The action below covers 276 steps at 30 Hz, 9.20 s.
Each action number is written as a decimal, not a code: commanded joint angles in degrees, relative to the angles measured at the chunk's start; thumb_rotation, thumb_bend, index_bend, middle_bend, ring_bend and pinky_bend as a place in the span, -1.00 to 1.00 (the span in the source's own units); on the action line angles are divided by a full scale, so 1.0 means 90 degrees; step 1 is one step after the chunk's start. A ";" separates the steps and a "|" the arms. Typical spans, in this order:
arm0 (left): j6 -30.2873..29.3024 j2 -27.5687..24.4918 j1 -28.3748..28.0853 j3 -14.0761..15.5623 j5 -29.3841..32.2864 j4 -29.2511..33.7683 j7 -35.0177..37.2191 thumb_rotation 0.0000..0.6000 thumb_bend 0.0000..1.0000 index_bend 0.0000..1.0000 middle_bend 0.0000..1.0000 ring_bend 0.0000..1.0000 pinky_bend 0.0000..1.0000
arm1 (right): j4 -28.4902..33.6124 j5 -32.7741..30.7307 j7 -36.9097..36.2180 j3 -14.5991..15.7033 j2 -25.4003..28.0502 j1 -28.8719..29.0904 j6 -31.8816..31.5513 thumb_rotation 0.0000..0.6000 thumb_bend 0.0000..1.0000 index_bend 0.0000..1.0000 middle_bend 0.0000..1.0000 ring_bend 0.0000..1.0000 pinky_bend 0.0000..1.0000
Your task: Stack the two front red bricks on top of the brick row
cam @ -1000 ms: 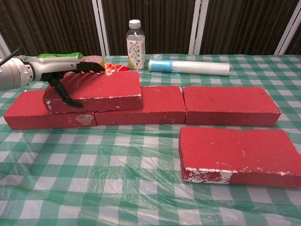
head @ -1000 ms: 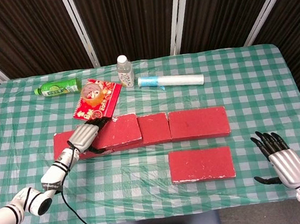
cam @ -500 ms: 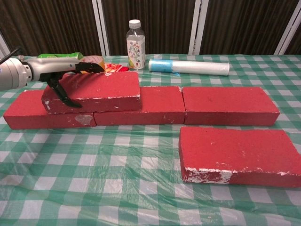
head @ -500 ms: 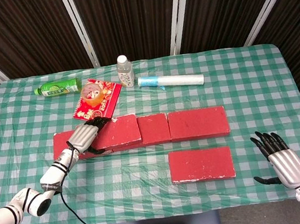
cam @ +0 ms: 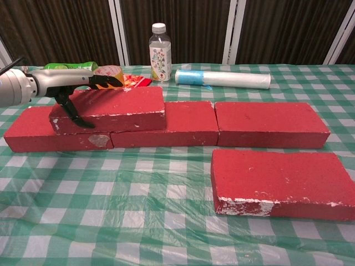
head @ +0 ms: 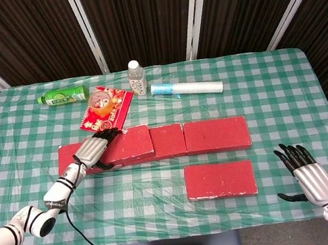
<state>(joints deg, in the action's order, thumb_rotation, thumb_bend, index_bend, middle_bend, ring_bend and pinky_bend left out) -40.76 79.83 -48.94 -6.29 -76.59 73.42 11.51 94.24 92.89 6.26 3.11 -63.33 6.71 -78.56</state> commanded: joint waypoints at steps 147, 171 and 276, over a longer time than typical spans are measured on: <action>-0.3740 -0.0530 0.3662 0.0951 -0.1467 0.0578 -0.1297 1.00 -0.51 -1.00 -1.00 -1.00 -0.89 | -0.2278 -0.2810 -0.0731 -0.1642 -0.1908 0.5018 0.4835 1.00 -0.76 -0.28 -0.42 -0.61 -0.36; -0.3640 -0.0615 0.3625 0.0969 -0.1483 0.0597 -0.1106 1.00 -0.51 -1.00 -1.00 -1.00 -0.89 | -0.2215 -0.3499 -0.0068 -0.1570 -0.2075 0.5194 0.4731 1.00 -0.76 -0.42 -0.47 -0.61 -0.36; -0.3883 -0.0596 0.3737 0.0942 -0.1552 0.0698 -0.1354 1.00 -0.50 -1.00 -1.00 -1.00 -0.89 | -0.1648 -0.2252 -0.1394 -0.0604 -0.0243 0.3550 0.2940 0.35 -1.00 -0.46 -1.00 -1.00 -1.00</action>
<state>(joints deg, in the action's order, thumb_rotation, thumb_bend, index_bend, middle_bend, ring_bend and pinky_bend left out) -75.82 74.39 -15.25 2.20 -90.63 79.68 -0.58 81.06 71.52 -4.82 -3.34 -65.99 39.68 -53.03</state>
